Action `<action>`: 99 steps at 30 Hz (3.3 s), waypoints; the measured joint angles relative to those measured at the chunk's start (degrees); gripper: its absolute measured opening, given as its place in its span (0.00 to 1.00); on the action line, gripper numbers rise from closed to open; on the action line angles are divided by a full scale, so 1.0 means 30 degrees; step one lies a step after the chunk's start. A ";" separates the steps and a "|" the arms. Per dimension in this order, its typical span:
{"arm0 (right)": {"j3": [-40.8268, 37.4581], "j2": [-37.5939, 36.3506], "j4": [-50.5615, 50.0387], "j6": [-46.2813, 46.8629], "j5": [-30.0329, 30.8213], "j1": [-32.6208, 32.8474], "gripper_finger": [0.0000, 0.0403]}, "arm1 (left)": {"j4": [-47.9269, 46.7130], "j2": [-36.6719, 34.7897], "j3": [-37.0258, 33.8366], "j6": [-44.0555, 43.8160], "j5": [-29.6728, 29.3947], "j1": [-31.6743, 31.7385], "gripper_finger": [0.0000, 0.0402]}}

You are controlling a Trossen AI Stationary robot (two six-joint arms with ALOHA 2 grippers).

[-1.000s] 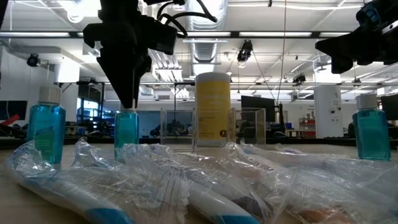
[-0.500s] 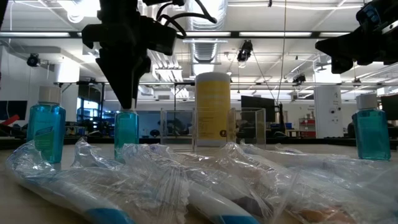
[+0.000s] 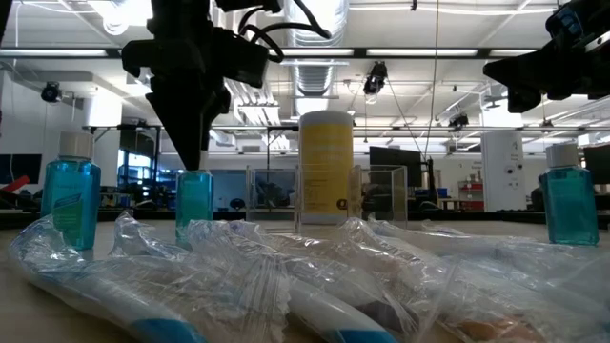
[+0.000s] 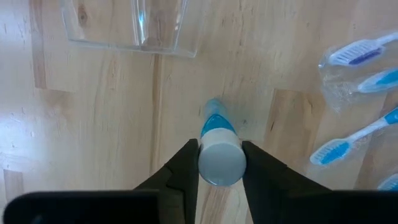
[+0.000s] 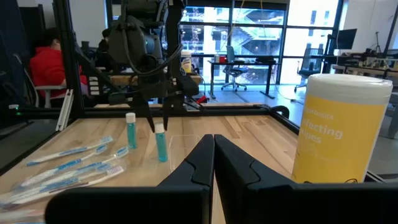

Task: Pick & Place toothbrushing station
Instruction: Put the blue mouthwash into the transparent organizer

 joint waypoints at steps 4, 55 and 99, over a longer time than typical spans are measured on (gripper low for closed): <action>0.0007 0.0000 0.0005 -0.0007 0.0000 0.0000 0.02 | 0.0000 -0.0275 0.0000 0.0493 0.0289 0.0000 0.24; 0.0007 0.0000 0.0158 -0.0010 -0.0007 0.0000 0.02 | 1.1368 -2.2614 -1.4946 -0.2214 -0.0245 0.0277 0.24; 0.0007 0.0000 0.0297 -0.0168 -0.0066 0.0000 0.02 | -0.0734 0.4819 0.9114 0.6904 0.2726 0.5217 0.24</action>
